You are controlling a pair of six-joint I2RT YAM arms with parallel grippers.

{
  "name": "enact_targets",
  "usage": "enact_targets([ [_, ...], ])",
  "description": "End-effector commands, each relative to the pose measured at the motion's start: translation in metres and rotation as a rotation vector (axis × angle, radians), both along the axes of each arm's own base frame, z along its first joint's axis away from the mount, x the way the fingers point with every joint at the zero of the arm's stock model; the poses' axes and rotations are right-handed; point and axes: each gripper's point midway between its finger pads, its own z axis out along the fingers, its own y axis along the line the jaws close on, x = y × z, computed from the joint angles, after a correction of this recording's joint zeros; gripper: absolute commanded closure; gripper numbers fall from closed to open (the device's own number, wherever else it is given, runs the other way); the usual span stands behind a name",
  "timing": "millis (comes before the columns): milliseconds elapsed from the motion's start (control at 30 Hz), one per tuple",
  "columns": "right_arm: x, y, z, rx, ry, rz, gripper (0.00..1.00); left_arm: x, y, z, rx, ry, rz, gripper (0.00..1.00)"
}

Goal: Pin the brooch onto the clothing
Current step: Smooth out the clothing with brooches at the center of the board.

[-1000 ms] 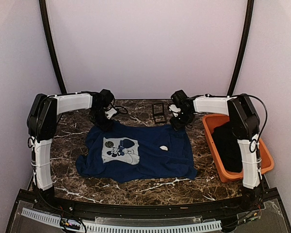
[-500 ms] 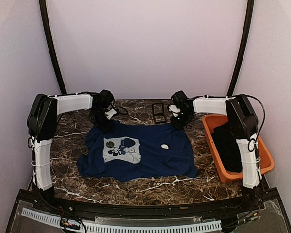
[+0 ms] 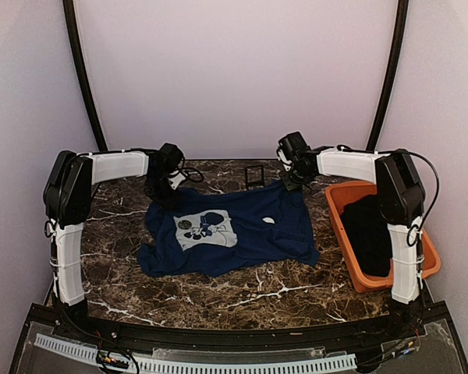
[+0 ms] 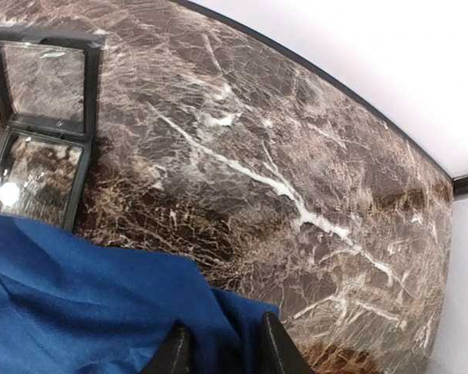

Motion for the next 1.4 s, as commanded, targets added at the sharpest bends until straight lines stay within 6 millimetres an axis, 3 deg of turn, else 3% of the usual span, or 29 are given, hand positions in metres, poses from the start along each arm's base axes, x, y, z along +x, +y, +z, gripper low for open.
enact_targets([
  [0,-0.008,0.011,0.007,-0.022,-0.009,0.023,0.59,-0.001,0.009,0.022,0.002,-0.049,0.039,0.46],
  [67,-0.023,0.02,0.017,-0.013,-0.007,0.059,0.53,0.001,0.009,0.038,-0.016,-0.095,0.049,0.35],
  [200,-0.059,0.043,0.056,0.017,-0.022,0.16,0.45,-0.002,0.004,0.078,-0.08,-0.179,0.054,0.26],
  [267,-0.083,0.055,0.071,0.021,-0.013,0.225,0.44,-0.01,-0.005,0.106,-0.105,-0.233,0.026,0.21],
  [333,-0.107,0.061,0.077,0.035,0.019,0.278,0.44,-0.024,-0.021,0.119,-0.112,-0.241,-0.03,0.18],
  [400,-0.132,0.063,0.074,0.06,0.078,0.316,0.44,-0.053,-0.049,0.118,-0.109,-0.199,-0.132,0.17],
  [467,-0.151,0.061,0.067,0.089,0.13,0.325,0.44,-0.082,-0.066,0.104,-0.078,-0.138,-0.224,0.15],
  [600,-0.182,0.054,0.037,0.114,0.243,0.343,0.44,-0.134,-0.075,0.067,-0.028,0.026,-0.331,0.15],
  [733,-0.199,0.049,0.008,0.116,0.324,0.332,0.44,-0.163,-0.072,0.042,0.008,0.123,-0.38,0.15],
  [967,-0.221,0.066,-0.019,0.129,0.438,0.394,0.45,-0.188,-0.076,0.029,0.007,0.216,-0.429,0.16],
  [1233,-0.231,0.058,-0.045,0.074,0.505,0.381,0.45,-0.205,-0.078,0.013,-0.016,0.295,-0.456,0.16],
  [1300,-0.23,0.055,-0.05,0.053,0.509,0.371,0.45,-0.207,-0.079,0.008,-0.019,0.311,-0.456,0.19],
  [1367,-0.229,0.053,-0.055,0.041,0.515,0.366,0.47,-0.208,-0.078,0.002,-0.008,0.331,-0.452,0.28],
])
